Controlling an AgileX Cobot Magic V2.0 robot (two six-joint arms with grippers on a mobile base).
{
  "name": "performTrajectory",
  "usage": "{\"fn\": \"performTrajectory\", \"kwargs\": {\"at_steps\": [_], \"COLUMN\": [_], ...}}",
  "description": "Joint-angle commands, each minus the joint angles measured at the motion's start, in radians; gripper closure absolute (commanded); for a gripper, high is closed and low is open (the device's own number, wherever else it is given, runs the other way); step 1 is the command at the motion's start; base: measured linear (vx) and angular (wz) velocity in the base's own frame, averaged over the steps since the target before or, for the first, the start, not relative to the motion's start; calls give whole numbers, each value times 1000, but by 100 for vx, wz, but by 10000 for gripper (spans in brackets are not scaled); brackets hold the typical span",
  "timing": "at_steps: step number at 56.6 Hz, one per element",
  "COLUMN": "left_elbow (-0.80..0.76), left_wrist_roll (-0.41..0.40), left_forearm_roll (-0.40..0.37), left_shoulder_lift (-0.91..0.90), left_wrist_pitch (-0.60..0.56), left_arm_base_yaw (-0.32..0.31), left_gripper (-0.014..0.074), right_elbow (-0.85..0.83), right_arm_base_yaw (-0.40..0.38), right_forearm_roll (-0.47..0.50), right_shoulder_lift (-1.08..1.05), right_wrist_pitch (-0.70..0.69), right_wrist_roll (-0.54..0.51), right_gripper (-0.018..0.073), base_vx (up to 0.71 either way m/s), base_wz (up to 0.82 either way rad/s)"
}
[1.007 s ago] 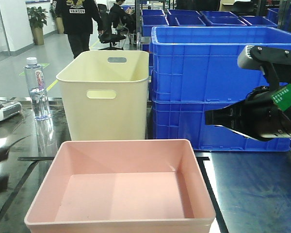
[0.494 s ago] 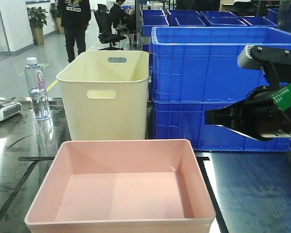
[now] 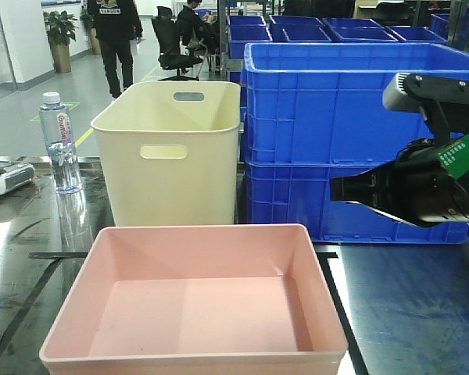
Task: Grab pink bin and stack on right shelf
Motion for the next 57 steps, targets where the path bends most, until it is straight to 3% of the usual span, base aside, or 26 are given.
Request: {"fn": "performTrajectory", "kwargs": {"at_steps": [1, 15, 21, 26, 35, 43, 57], "left_elbow": [7, 7, 7, 7, 7, 7, 7], "left_wrist_roll": [-8, -8, -8, -8, -8, -8, -8], "left_forearm_roll": [-3, -3, -3, -3, -3, -3, -3], "left_shoulder_lift": [14, 14, 14, 14, 14, 14, 14], "left_wrist_pitch": [-78, -78, -78, -78, -78, -78, -78], "left_arm_base_yaw": [1, 1, 1, 1, 1, 1, 1], "left_gripper": [601, 601, 601, 601, 601, 601, 601], "right_elbow": [-33, -21, 70, 259, 683, 981, 1350], "right_arm_base_yaw": [-7, -7, -8, -56, -241, -353, -364], "right_forearm_roll": [-5, -22, -94, -124, -94, -159, -156], "right_shoulder_lift": [-29, -46, -152, -291, -616, -902, -1298], "right_wrist_pitch": [-71, -73, -113, -236, -480, -577, -576], "right_wrist_roll": [-12, -12, -64, -62, -62, -62, -62], "right_gripper": [572, 572, 571, 571, 571, 571, 571], "base_vx": [0, 0, 0, 0, 0, 0, 0], "base_wz": [0, 0, 0, 0, 0, 0, 0]}}
